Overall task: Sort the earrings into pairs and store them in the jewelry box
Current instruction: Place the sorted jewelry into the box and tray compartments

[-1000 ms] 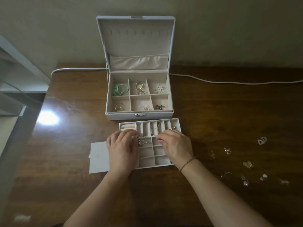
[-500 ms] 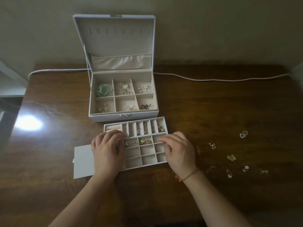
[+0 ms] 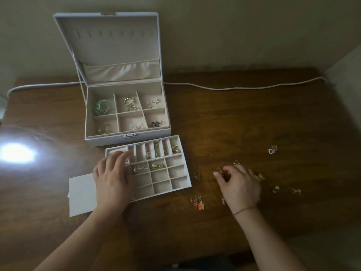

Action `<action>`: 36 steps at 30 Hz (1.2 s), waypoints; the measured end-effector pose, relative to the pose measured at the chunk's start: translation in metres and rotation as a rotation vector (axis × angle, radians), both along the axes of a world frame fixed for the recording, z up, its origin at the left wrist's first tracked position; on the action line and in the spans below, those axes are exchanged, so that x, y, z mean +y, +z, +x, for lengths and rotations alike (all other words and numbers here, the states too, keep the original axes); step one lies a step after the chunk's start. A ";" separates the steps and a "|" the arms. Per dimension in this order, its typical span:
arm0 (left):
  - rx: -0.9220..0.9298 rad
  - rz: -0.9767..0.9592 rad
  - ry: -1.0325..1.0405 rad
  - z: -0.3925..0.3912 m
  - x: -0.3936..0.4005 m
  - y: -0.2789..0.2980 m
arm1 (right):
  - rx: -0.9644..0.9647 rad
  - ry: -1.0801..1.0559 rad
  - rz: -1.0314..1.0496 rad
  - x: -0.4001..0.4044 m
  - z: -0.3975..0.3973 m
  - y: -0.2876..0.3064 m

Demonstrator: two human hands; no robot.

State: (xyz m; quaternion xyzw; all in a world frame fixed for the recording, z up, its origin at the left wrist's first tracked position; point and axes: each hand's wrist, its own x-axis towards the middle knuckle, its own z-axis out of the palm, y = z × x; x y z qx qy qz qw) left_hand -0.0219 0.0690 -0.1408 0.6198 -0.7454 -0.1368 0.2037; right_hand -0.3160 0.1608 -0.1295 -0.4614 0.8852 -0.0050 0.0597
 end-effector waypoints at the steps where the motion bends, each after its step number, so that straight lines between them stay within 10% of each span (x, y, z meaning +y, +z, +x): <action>1: 0.006 0.003 0.004 0.000 0.000 0.000 | 0.019 0.027 -0.023 0.000 0.000 -0.001; 15: 0.028 0.039 0.038 -0.003 0.001 0.002 | 0.116 0.297 -0.194 0.005 -0.014 -0.012; 26: 0.013 0.041 0.034 -0.001 0.000 0.002 | -0.393 0.032 -0.328 -0.014 -0.003 0.014; 36: 0.014 0.046 0.033 0.001 -0.001 0.000 | -0.582 0.356 -0.331 -0.068 0.065 0.031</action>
